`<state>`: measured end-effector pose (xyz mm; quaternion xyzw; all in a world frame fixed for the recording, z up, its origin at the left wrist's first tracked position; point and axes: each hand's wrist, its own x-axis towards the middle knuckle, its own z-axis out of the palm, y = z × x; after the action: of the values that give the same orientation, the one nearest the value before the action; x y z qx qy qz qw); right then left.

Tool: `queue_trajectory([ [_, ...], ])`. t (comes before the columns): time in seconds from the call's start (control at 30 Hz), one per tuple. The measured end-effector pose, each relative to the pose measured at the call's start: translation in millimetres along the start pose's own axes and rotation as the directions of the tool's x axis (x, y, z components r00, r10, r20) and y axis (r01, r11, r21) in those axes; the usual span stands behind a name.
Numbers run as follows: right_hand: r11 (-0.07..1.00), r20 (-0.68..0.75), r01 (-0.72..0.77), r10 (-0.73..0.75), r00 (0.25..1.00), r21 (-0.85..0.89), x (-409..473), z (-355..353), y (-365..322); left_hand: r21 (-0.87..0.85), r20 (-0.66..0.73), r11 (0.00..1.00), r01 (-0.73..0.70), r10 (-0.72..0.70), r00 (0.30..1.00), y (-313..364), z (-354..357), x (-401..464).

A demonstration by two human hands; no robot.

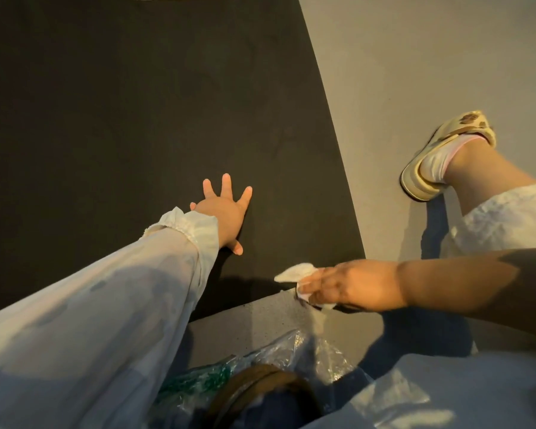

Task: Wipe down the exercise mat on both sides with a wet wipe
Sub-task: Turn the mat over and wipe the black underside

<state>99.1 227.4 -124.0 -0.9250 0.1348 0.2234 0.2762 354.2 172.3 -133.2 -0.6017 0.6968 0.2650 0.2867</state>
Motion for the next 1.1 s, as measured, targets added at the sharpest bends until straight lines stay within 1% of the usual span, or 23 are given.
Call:
queue_trajectory([
  [0.03, 0.998, -0.035, 0.040, -0.041, 0.999, -0.038, 0, -4, -4, 0.003, -0.003, 1.000, 0.000, 0.000, 1.000, 0, 0, 0],
  [0.07, 0.996, -0.094, 0.035, -0.042, 0.995, -0.079, 2, -10, -5, 0.004, -0.003, 1.000, 0.001, -0.001, 1.000, 0, 0, -1],
  [0.1, 0.997, -0.182, -0.005, -0.008, 0.983, -0.074, 6, -18, -3, 0.000, -0.002, 1.000, 0.003, -0.003, 1.000, 1, -1, -1],
  [0.13, 0.995, -0.274, -0.075, 0.054, 0.960, -0.067, 11, -31, 1, -0.006, 0.000, 1.000, 0.005, -0.005, 1.000, 2, -1, -1],
  [0.2, 0.972, -0.442, -0.211, 0.144, 0.885, -0.107, 24, -62, 15, -0.016, 0.009, 1.000, 0.004, -0.004, 1.000, 3, -3, -2],
  [0.27, 0.961, -0.563, -0.275, 0.227, 0.795, 0.000, 37, -89, 42, -0.011, 0.016, 1.000, 0.002, -0.002, 1.000, 3, -3, -2],
  [0.3, 0.944, -0.567, -0.323, 0.300, 0.767, 0.062, 43, -101, 55, -0.003, 0.015, 1.000, 0.000, 0.000, 1.000, 3, -2, -1],
  [0.37, 0.891, -0.616, -0.438, 0.411, 0.671, 0.118, 52, -119, 84, 0.010, 0.009, 1.000, -0.005, 0.005, 1.000, 2, 0, -1],
  [0.4, 0.857, -0.618, -0.491, 0.473, 0.628, 0.157, 56, -123, 98, 0.012, 0.004, 1.000, -0.006, 0.006, 1.000, 1, 1, 0],
  [0.43, 0.811, -0.592, -0.552, 0.544, 0.594, 0.191, 59, -126, 110, 0.011, 0.001, 1.000, -0.007, 0.007, 1.000, 1, 2, 1],
  [0.5, 0.737, -0.537, -0.648, 0.632, 0.559, 0.191, 64, -127, 123, 0.005, 0.003, 1.000, -0.006, 0.006, 1.000, 0, 2, 3],
  [0.57, 0.711, -0.499, -0.685, 0.657, 0.565, 0.161, 64, -121, 129, -0.004, 0.014, 1.000, -0.004, 0.004, 1.000, 0, 2, 5],
  [0.6, 0.720, -0.475, -0.677, 0.654, 0.589, 0.153, 64, -117, 128, -0.009, 0.018, 1.000, -0.004, 0.005, 1.000, 0, 2, 6],
  [0.67, 0.758, -0.390, -0.636, 0.634, 0.668, 0.144, 60, -105, 122, -0.016, 0.020, 1.000, -0.006, 0.007, 1.000, -1, 3, 7],
  [0.7, 0.772, -0.359, -0.626, 0.618, 0.700, 0.108, 54, -97, 118, -0.017, 0.019, 1.000, -0.008, 0.009, 1.000, -2, 4, 8],
  [0.77, 0.807, -0.366, -0.590, 0.545, 0.754, -0.015, 38, -83, 101, -0.015, 0.011, 1.000, -0.013, 0.013, 1.000, -3, 5, 8],
  [0.8, 0.810, -0.369, -0.586, 0.537, 0.758, -0.026, 30, -75, 95, -0.014, 0.004, 1.000, -0.015, 0.015, 1.000, -3, 5, 8],
  [0.83, 0.830, -0.362, -0.557, 0.509, 0.781, -0.036, 21, -65, 89, -0.012, -0.004, 1.000, -0.017, 0.017, 1.000, -3, 6, 8],
  [0.87, 0.850, -0.295, -0.527, 0.504, 0.812, 0.000, 14, -56, 81, -0.012, -0.014, 1.000, -0.020, 0.020, 1.000, -4, 6, 6],
  [0.9, 0.853, -0.241, -0.519, 0.516, 0.822, 0.057, 8, -45, 74, -0.013, -0.026, 1.000, -0.024, 0.023, 0.999, -4, 6, 5],
  [0.97, 0.835, -0.157, -0.549, 0.549, 0.821, 0.048, -4, -34, 56, -0.024, -0.047, 0.999, -0.033, 0.032, 0.998, -5, 7, 3],
  [1.0, 0.829, -0.145, -0.558, 0.557, 0.818, 0.031, -9, -28, 50, -0.032, -0.057, 0.999, -0.038, 0.036, 0.998, -6, 8, 2],
  [1.1, 0.851, -0.143, -0.518, 0.504, 0.852, -0.087, -18, -16, 34, -0.062, -0.089, 0.996, -0.063, 0.057, 0.994, -8, 11, -3],
])
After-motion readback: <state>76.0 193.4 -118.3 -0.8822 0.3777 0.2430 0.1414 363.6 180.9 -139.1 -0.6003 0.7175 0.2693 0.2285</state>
